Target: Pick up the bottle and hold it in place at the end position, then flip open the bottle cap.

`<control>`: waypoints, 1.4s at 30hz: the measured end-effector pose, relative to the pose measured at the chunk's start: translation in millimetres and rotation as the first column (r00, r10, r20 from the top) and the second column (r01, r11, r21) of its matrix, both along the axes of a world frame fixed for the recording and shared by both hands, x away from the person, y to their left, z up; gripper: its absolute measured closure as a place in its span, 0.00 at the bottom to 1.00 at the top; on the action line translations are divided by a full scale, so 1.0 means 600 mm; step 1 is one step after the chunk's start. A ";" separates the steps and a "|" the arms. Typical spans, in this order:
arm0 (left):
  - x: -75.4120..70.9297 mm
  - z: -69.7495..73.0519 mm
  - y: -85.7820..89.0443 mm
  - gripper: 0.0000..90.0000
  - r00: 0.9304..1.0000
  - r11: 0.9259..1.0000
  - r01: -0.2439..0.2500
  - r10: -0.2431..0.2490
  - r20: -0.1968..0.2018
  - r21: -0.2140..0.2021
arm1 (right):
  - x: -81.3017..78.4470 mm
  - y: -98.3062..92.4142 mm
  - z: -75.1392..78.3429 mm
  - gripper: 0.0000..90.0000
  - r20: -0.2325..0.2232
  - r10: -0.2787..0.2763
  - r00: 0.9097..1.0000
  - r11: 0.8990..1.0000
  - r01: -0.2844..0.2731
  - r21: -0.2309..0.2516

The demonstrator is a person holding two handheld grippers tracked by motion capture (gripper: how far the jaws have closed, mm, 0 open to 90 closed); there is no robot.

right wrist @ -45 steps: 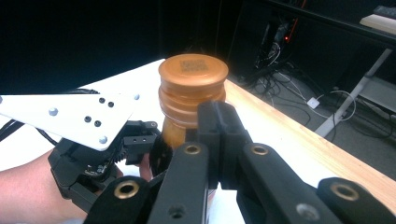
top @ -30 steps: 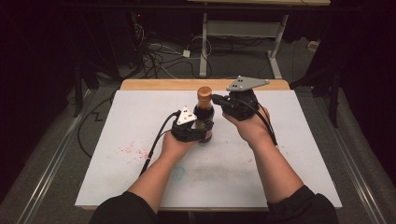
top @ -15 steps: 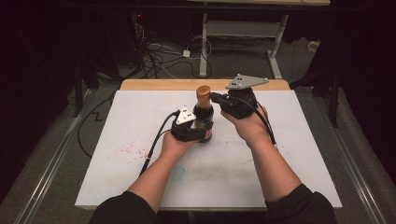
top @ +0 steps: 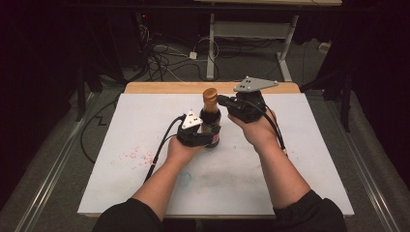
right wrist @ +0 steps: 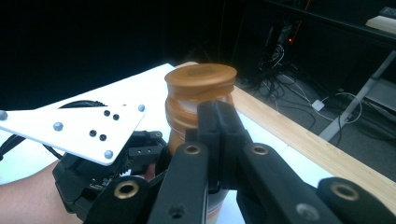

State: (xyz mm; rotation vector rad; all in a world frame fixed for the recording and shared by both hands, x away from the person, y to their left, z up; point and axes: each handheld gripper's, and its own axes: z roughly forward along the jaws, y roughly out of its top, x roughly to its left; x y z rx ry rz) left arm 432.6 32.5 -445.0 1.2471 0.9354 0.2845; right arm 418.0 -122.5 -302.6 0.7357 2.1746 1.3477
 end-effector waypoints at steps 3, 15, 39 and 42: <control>0.000 0.000 0.000 0.33 1.000 1.000 0.001 -0.001 0.000 0.001 | 0.001 0.000 0.001 1.00 0.001 0.000 1.000 1.000 0.000 0.004; 0.000 -0.002 0.000 0.33 1.000 1.000 -0.001 0.001 0.007 -0.013 | 0.001 0.002 0.003 1.00 0.012 -0.003 1.000 1.000 0.003 0.001; 0.000 -0.002 0.001 0.33 1.000 1.000 -0.004 0.004 0.005 -0.014 | 0.003 0.007 0.011 1.00 0.027 -0.002 1.000 1.000 0.002 0.002; -0.001 -0.002 0.000 0.33 1.000 1.000 -0.004 0.004 0.006 -0.012 | 0.003 0.008 0.014 1.00 0.029 0.001 1.000 1.000 -0.001 0.002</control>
